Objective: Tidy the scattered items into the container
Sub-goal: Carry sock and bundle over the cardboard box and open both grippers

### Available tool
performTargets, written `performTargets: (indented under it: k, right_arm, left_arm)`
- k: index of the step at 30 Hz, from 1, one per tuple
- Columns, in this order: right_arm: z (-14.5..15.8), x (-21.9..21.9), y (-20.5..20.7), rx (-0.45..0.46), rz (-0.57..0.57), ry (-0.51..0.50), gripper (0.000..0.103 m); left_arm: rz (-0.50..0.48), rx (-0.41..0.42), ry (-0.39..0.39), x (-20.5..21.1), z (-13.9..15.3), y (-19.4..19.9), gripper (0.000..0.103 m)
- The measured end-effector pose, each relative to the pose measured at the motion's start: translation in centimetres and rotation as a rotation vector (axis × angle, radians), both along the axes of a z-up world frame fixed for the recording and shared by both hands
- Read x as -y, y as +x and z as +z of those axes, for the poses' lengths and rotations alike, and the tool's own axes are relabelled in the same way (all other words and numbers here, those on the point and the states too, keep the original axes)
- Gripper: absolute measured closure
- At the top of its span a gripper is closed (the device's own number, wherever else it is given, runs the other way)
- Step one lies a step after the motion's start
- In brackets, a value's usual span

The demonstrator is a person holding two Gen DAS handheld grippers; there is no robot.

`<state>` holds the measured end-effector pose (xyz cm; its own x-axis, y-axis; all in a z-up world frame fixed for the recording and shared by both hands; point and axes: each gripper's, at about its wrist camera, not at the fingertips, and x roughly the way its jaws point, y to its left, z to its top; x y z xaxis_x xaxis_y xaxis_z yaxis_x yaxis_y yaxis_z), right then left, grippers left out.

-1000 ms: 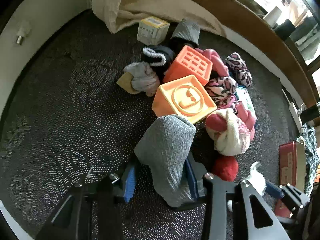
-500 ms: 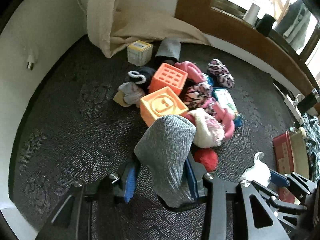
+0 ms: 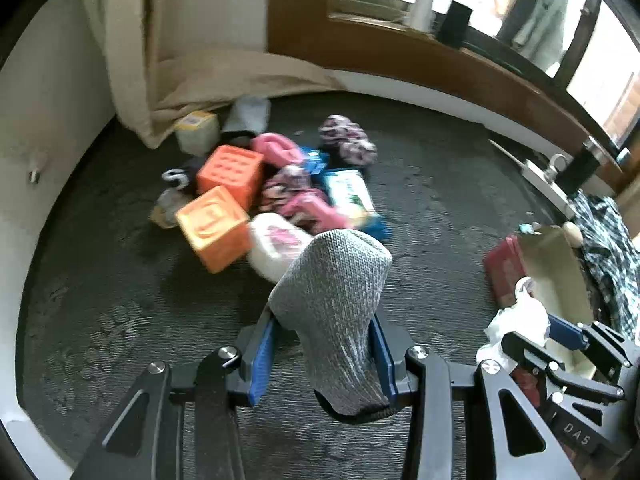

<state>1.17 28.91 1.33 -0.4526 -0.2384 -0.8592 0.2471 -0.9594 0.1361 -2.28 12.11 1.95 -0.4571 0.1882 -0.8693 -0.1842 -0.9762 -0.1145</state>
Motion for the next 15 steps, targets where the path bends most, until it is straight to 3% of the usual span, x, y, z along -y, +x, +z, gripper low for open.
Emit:
performTargets:
  k: [15]
  right_arm:
    - [0.4, -10.6, 2.7, -0.019, -0.176, 0.040, 0.052]
  left_arm:
    - [-0.189, -0.026, 0.000, -12.4, 1.3, 2.4, 0.059]
